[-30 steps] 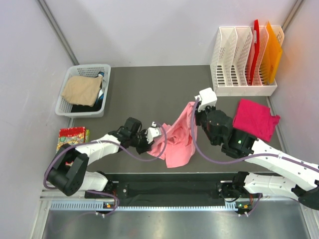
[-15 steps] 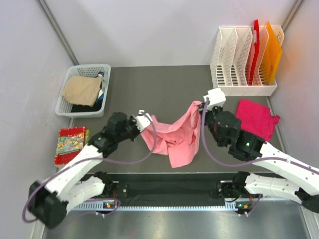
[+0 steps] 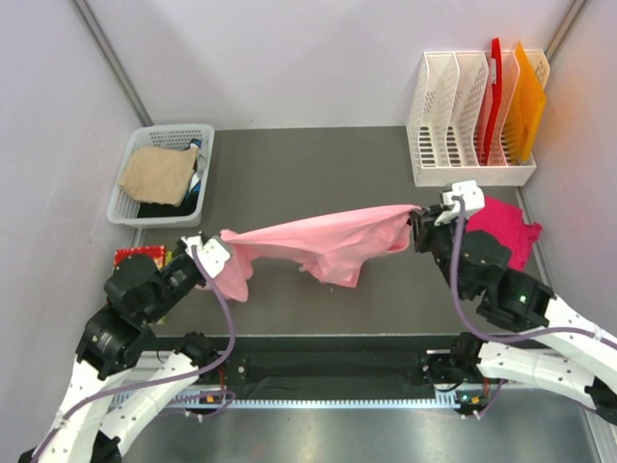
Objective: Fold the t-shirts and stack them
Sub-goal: Flatten out the tshirt
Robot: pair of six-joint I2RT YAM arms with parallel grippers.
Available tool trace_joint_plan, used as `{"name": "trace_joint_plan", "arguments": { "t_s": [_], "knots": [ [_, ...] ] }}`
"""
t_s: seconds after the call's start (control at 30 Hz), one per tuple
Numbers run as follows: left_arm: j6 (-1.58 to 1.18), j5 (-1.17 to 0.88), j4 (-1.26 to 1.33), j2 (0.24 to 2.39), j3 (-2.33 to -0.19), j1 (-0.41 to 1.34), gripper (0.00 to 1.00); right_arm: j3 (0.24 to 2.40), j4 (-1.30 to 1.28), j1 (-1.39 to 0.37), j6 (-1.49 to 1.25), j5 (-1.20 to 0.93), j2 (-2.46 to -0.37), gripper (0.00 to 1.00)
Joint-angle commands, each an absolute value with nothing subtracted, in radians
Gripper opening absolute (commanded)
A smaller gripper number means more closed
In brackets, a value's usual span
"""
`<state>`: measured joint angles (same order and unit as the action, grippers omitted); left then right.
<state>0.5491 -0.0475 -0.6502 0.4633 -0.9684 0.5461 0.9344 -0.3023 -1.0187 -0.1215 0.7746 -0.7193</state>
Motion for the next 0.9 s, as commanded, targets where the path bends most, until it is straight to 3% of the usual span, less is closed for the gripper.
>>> {"name": "trace_joint_plan", "arguments": {
  "t_s": [0.0, 0.17, 0.3, 0.53, 0.87],
  "knots": [
    [0.568, -0.041, -0.805, 0.436, -1.043, 0.548, 0.03, 0.953, -0.367, -1.032, -0.169, 0.828, -0.635, 0.0],
    [0.618, -0.022, -0.763, 0.439, -0.935, 0.548, 0.06, 0.93, -0.307, -1.032, -0.161, 0.922, -0.649, 0.0],
    [0.672, 0.098, -0.567, 0.515, -0.755, 0.548, 0.04, 0.977, -0.256, -1.014, -0.16, 1.0, -0.831, 0.0],
    [0.776, 0.173, -0.157, 0.872, -0.562, 0.511, 0.0, 1.023, -0.167, -0.729, -0.207, 0.847, -1.116, 0.0],
    [0.825, 0.162, 0.165, 1.386, -0.738, 0.255, 0.02, 1.167, -0.078, -0.531, -0.23, 0.752, -1.564, 0.0]
  ]
}}
